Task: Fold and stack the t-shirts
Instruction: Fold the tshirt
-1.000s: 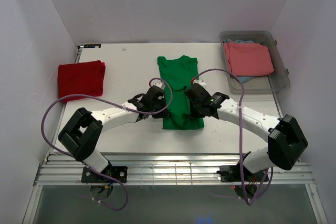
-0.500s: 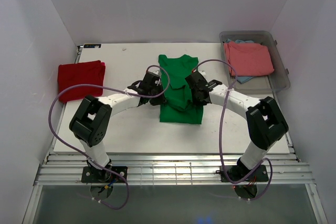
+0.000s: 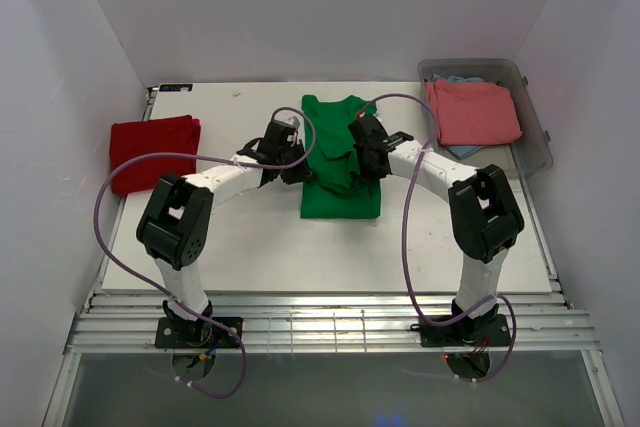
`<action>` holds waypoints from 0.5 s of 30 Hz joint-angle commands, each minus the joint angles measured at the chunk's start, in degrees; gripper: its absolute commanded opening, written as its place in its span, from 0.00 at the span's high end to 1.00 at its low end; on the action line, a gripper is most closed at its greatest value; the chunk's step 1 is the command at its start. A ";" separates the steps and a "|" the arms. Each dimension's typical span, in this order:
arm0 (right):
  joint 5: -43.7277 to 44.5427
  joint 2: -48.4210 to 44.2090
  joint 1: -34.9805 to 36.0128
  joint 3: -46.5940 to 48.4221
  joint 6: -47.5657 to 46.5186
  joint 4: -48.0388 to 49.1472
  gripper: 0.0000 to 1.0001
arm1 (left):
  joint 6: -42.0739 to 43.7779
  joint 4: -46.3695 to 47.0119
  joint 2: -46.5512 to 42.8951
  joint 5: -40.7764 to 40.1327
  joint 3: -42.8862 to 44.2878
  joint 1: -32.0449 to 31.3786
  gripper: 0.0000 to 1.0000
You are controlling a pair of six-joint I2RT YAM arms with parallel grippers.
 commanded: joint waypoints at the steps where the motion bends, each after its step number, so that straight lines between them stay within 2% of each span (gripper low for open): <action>1: -0.34 0.79 -1.08 5.42 -2.02 1.09 0.92 | 0.67 0.39 0.17 1.52 3.49 2.07 1.00; 15: -3.59 10.63 -5.65 20.18 -4.75 -0.93 0.92 | 1.11 0.12 9.21 6.27 13.59 7.26 1.00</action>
